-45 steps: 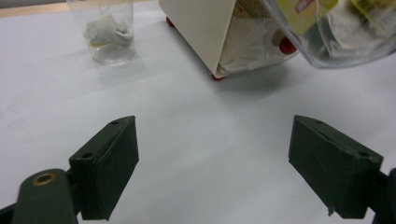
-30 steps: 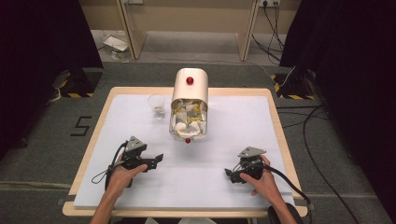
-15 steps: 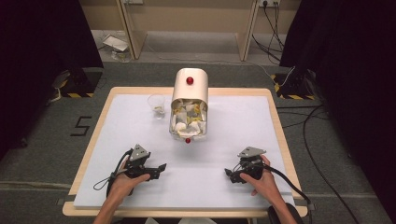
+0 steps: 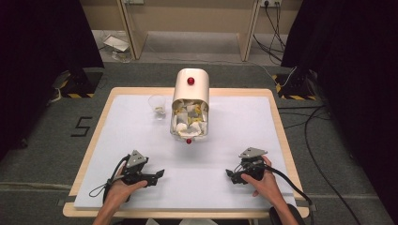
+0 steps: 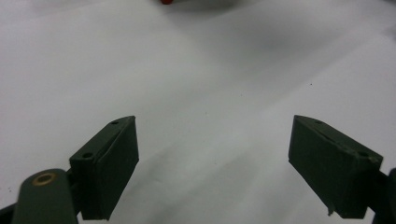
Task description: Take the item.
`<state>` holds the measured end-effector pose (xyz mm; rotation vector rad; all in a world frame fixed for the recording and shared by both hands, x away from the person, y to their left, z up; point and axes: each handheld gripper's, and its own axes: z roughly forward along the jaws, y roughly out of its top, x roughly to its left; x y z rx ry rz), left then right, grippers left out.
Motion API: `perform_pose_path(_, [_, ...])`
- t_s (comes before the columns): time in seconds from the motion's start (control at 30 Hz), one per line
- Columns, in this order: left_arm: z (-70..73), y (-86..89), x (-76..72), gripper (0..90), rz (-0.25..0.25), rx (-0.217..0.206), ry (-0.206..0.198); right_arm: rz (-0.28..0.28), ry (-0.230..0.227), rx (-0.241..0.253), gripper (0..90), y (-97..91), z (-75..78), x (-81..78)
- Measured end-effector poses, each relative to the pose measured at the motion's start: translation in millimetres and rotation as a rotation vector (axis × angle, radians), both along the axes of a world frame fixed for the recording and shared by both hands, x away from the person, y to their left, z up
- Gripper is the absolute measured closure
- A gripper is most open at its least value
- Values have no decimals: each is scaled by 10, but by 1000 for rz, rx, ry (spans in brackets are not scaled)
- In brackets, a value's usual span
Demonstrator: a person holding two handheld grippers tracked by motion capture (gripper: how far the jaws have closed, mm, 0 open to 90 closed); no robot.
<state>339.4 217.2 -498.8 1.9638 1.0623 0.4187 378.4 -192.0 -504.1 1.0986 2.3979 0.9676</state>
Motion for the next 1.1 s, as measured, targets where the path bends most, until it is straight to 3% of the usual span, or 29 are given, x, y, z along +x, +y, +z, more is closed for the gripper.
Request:
perform_pose_path(0.27, [-40,-14,-108,154,-3,30,-7,1,-1,0,3,0,0,1])
perform_pose_path(0.7, [-83,63,-199,154,27,22,-8,-1,0,1,3,0,0,0])
perform_pose_path(1.1, [-104,154,-379,154,68,20,-27,-1,0,0,3,1,0,-2])
